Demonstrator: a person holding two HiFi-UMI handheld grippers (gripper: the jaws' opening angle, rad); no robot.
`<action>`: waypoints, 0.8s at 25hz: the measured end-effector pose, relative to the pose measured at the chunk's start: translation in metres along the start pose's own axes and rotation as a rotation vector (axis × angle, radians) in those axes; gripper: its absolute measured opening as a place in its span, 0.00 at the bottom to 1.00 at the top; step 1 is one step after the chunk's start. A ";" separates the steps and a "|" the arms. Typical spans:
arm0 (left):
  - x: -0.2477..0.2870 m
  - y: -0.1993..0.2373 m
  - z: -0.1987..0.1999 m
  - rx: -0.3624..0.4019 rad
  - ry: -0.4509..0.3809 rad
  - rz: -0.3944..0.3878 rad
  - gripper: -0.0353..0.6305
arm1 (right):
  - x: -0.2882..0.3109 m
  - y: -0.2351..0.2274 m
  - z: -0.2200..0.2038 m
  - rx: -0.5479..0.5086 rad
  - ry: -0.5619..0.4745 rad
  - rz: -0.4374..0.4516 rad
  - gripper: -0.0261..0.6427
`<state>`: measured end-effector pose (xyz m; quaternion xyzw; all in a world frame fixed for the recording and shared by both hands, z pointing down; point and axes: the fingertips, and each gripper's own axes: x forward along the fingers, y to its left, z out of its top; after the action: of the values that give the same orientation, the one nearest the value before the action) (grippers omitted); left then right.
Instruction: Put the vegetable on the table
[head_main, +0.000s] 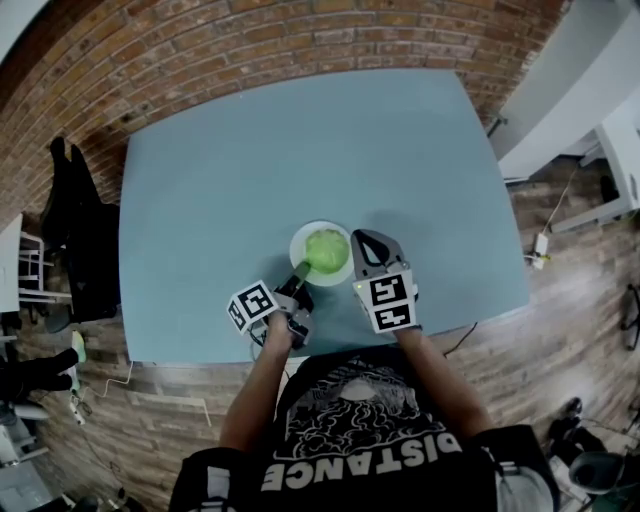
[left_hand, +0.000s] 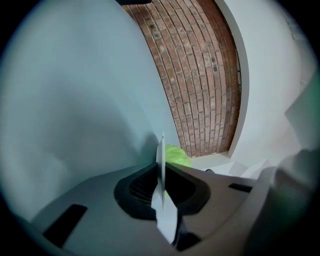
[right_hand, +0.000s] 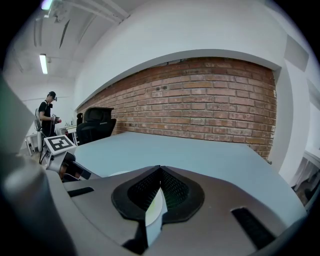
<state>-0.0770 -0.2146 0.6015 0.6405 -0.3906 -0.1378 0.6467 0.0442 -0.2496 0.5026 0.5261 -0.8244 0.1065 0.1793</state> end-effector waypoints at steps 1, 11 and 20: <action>0.001 0.001 0.000 0.003 0.003 0.005 0.09 | 0.001 0.000 0.000 0.001 0.001 0.004 0.05; 0.006 0.011 0.004 -0.037 -0.012 0.048 0.09 | 0.013 0.001 -0.004 0.007 0.016 0.040 0.05; 0.006 0.023 0.010 -0.044 -0.028 0.142 0.08 | 0.019 0.005 -0.006 0.009 0.024 0.070 0.05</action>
<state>-0.0872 -0.2229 0.6236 0.5949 -0.4410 -0.1093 0.6631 0.0337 -0.2615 0.5159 0.4963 -0.8397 0.1227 0.1832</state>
